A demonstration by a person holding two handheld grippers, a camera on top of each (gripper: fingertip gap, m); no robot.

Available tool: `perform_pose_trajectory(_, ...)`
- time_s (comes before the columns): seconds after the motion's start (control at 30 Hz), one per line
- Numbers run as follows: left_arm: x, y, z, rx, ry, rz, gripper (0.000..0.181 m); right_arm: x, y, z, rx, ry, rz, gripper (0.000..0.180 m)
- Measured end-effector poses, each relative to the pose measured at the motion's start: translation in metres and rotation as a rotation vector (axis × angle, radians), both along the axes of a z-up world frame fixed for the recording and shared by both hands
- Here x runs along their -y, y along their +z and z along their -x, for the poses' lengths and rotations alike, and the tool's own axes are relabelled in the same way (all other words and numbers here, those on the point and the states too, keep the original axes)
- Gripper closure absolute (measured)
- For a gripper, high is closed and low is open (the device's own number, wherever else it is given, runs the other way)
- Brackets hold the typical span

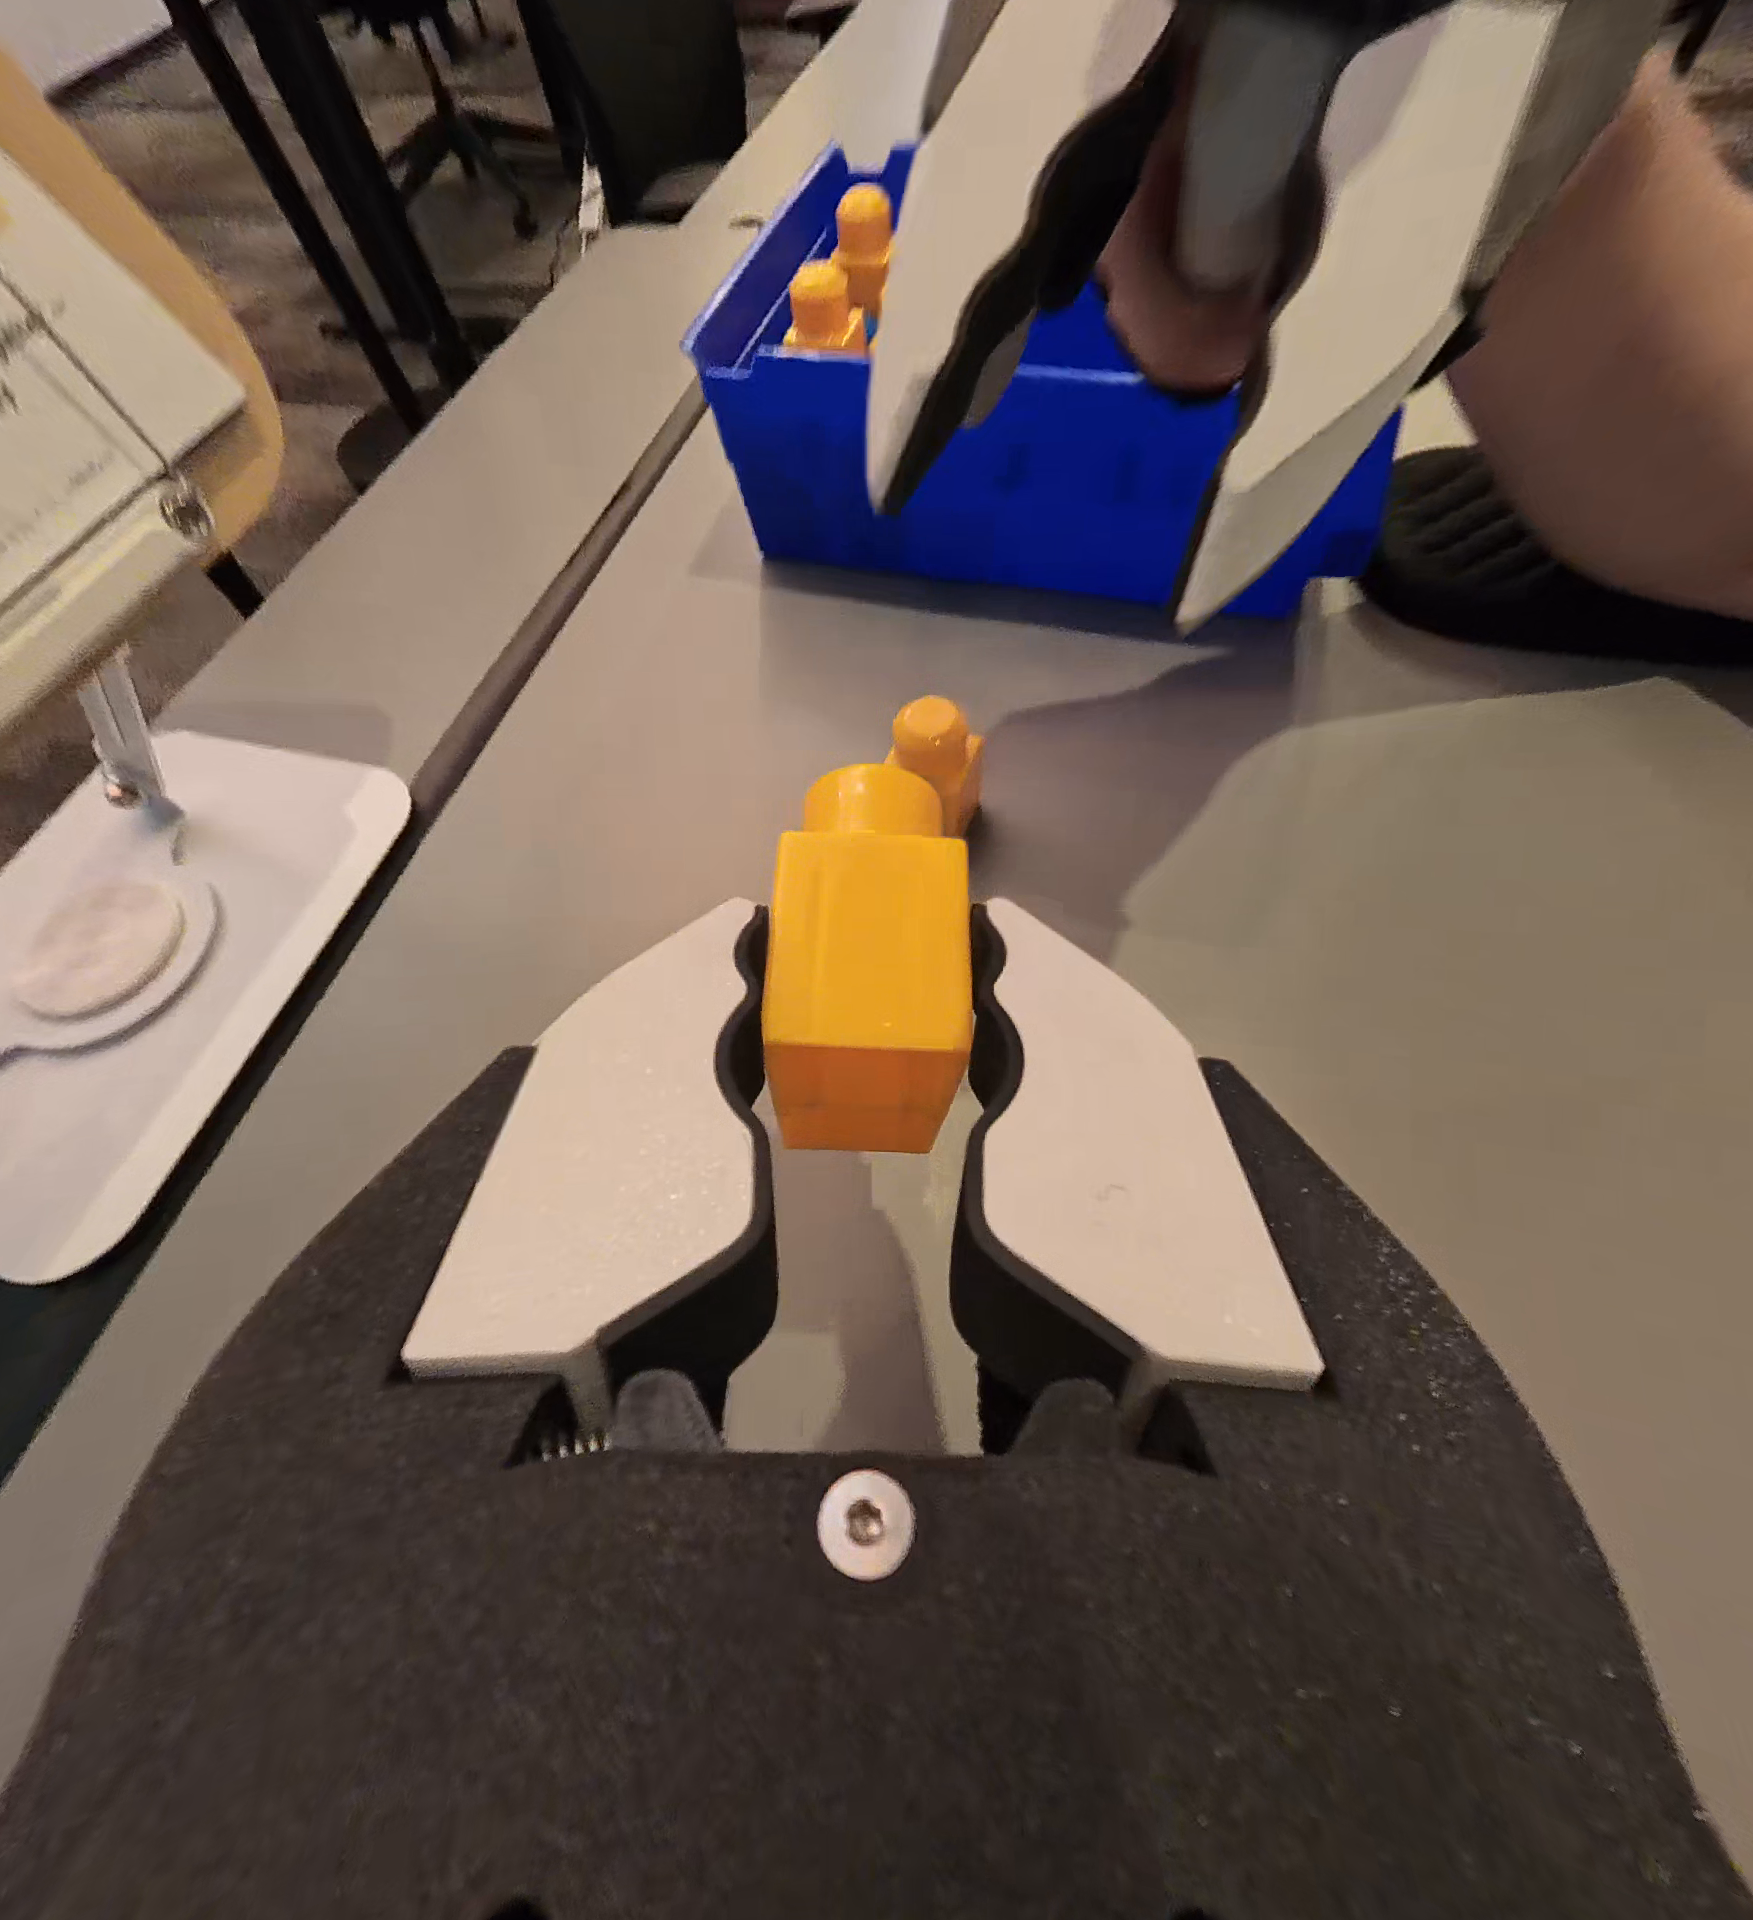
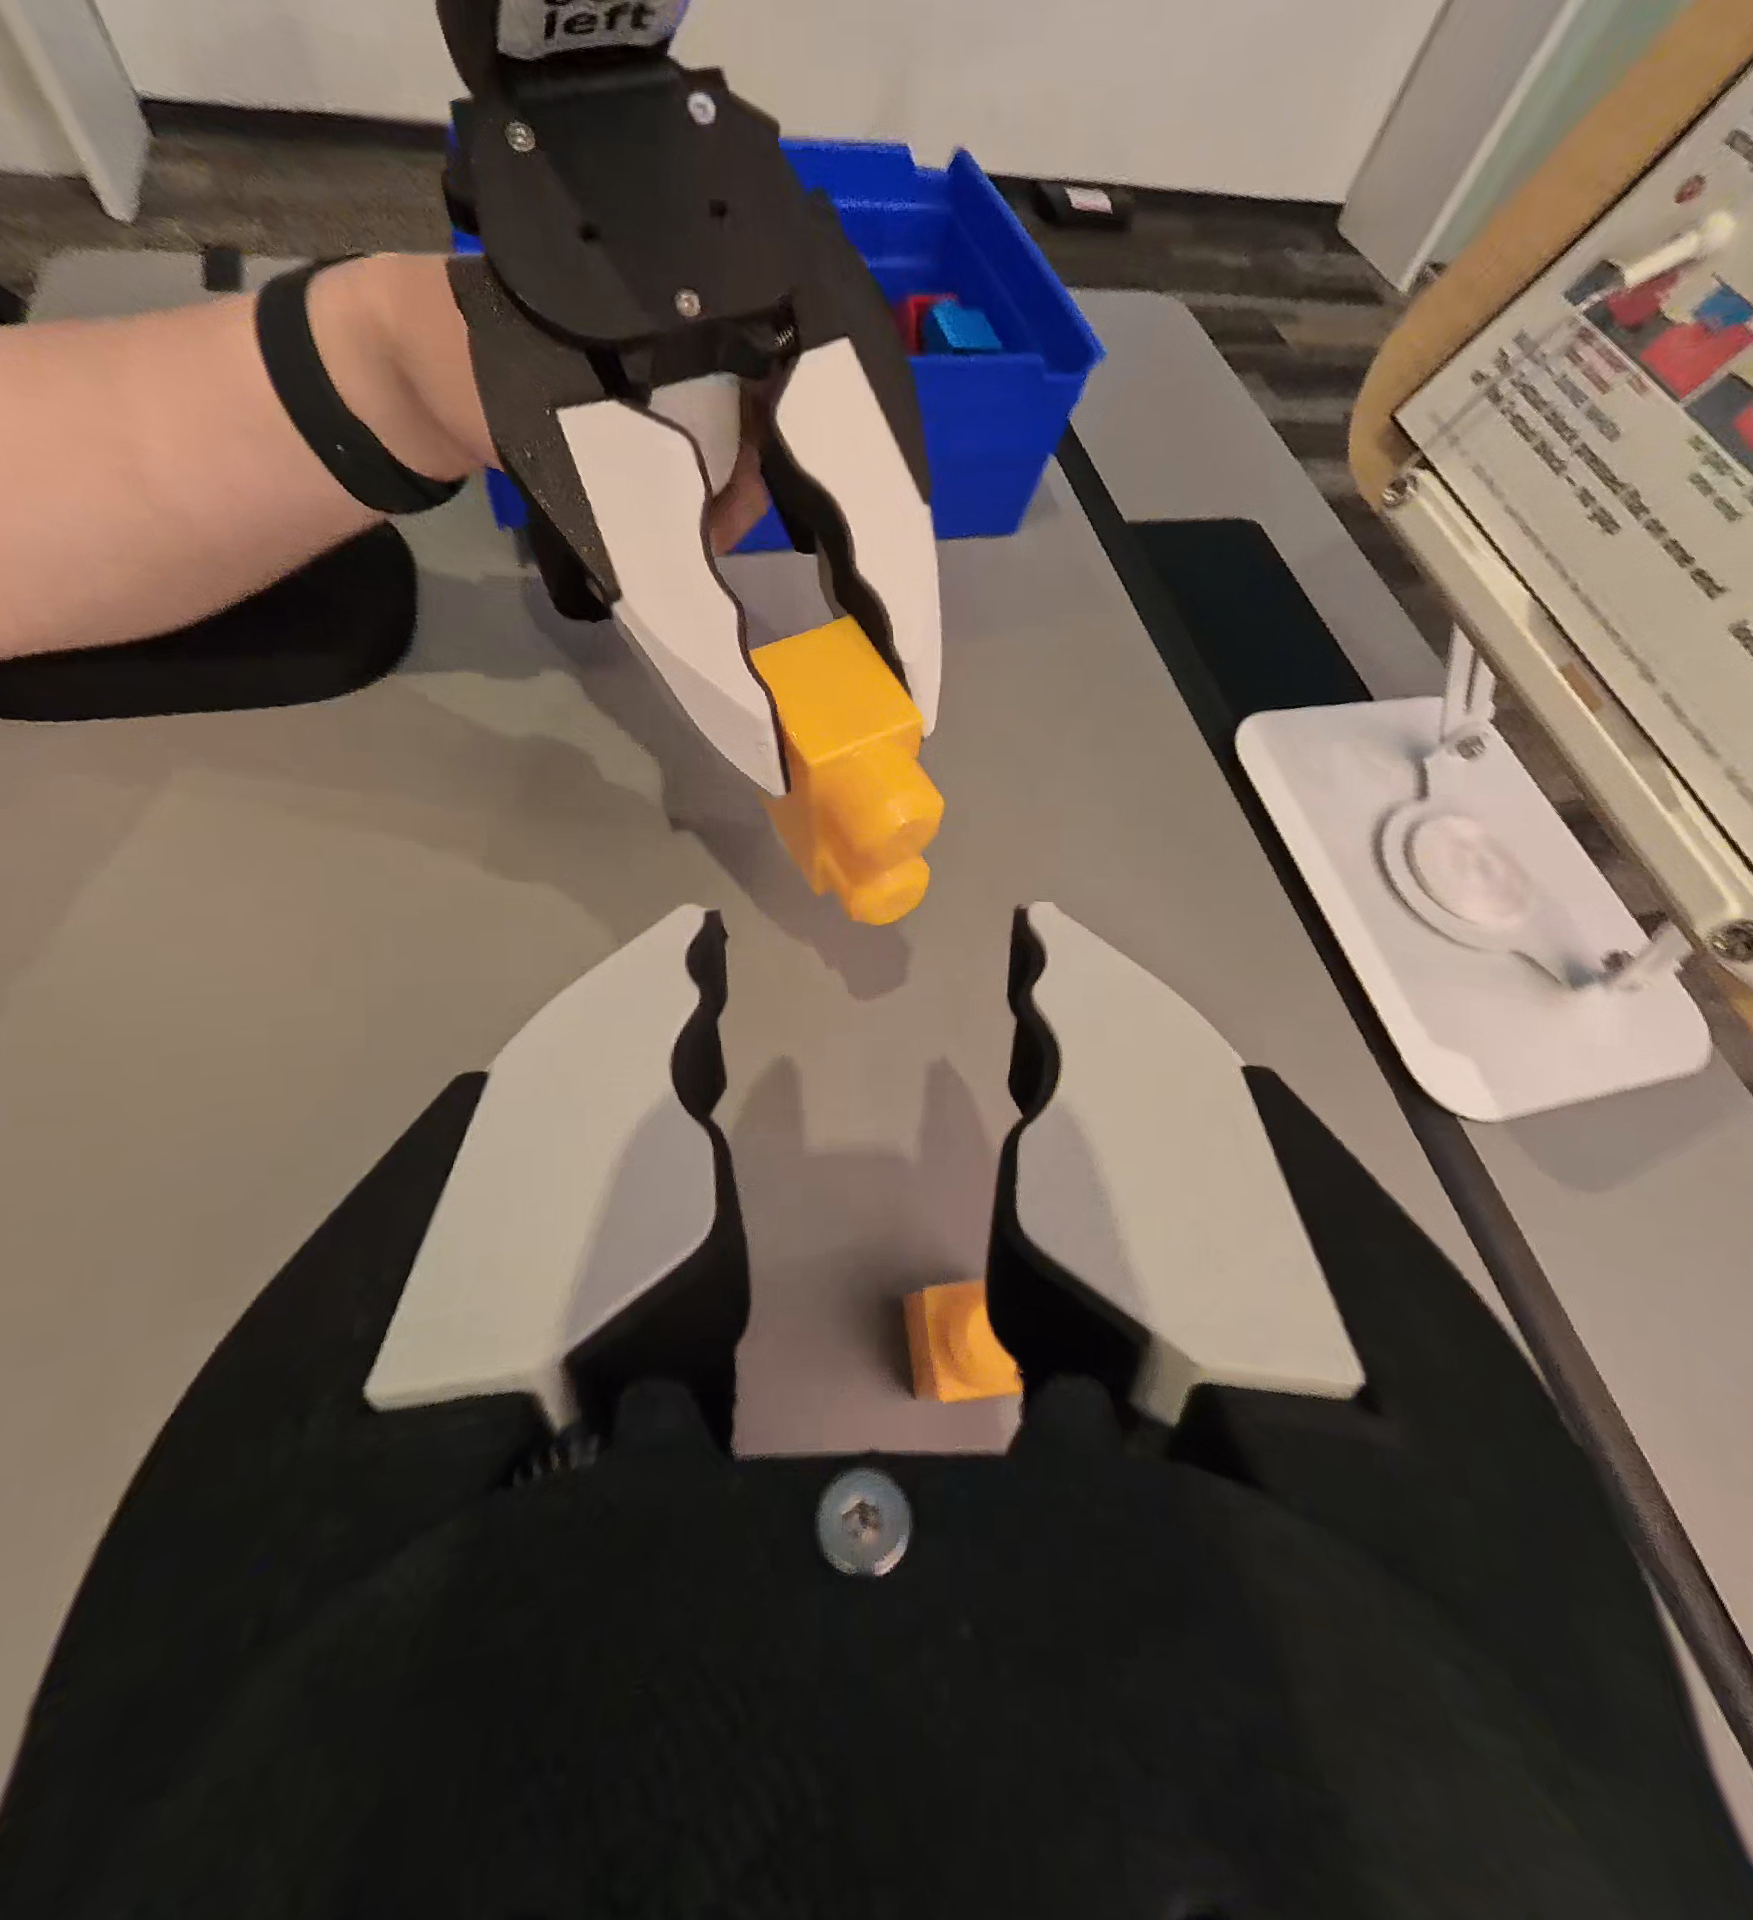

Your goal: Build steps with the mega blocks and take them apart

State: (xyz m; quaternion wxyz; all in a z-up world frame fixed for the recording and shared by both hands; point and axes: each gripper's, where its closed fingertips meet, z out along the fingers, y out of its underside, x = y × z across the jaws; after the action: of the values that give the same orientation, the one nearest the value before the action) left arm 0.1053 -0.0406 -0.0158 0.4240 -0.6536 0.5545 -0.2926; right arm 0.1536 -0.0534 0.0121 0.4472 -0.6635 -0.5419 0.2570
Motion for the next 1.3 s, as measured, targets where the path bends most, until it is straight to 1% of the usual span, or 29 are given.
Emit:
perform_pose_trajectory(0.2,0.023,0.027,-0.008,0.028,-0.047,-0.063,0.144,0.014,0.012,0.01,-0.134,0.106,0.051,0.123)
perform_pose_trajectory(0.3,0.032,0.034,-0.012,0.046,-0.078,-0.065,0.144,0.018,0.017,0.014,-0.181,0.142,0.021,0.124)
perform_pose_trajectory(0.37,0.037,0.04,-0.014,0.071,-0.092,-0.062,0.144,0.022,0.014,0.019,-0.189,0.171,0.016,0.123)
perform_pose_trajectory(0.5,0.048,0.056,-0.016,0.148,-0.129,-0.039,0.144,0.025,0.004,0.031,-0.209,0.199,0.058,0.118)
perform_pose_trajectory(0.67,0.064,0.084,-0.015,0.27,-0.181,-0.018,0.144,0.035,0.01,0.047,-0.338,0.252,0.097,0.119)
perform_pose_trajectory(0.7,0.065,0.087,-0.014,0.284,-0.179,-0.022,0.144,0.038,0.015,0.048,-0.371,0.261,0.088,0.122)
perform_pose_trajectory(0.73,0.065,0.09,-0.013,0.299,-0.18,-0.026,0.144,0.041,0.02,0.049,-0.403,0.278,0.077,0.136)
perform_pose_trajectory(0.77,0.066,0.092,-0.012,0.309,-0.185,-0.018,0.144,0.043,0.024,0.048,-0.428,0.288,0.063,0.142)
perform_pose_trajectory(0.8,0.068,0.091,-0.011,0.304,-0.192,-0.002,0.144,0.045,0.027,0.047,-0.435,0.291,0.041,0.143)
perform_pose_trajectory(0.9,0.065,0.073,-0.004,0.174,-0.169,0.027,0.143,0.043,0.029,0.039,-0.373,0.274,0.013,0.143)
perform_pose_trajectory(0.97,0.058,0.067,-0.002,0.13,-0.128,-0.009,0.122,0.039,0.031,0.033,-0.317,0.229,0.008,0.143)
perform_pose_trajectory(1.0,0.057,0.064,-0.003,0.12,-0.118,-0.021,0.121,0.038,0.032,0.03,-0.285,0.211,-0.005,0.143)
perform_pose_trajectory(1.07,0.059,0.057,-0.007,0.085,-0.132,-0.028,0.119,0.036,0.032,0.024,-0.211,0.172,-0.048,0.143)
perform_pose_trajectory(1.17,0.056,0.047,-0.011,0.038,-0.124,-0.06,0.123,0.033,0.03,0.017,-0.105,0.121,-0.098,0.142)
perform_pose_trajectory(1.3,0.056,0.04,-0.019,0.022,-0.129,-0.08,0.123,0.037,0.027,0.015,-0.04,0.122,-0.13,0.142)
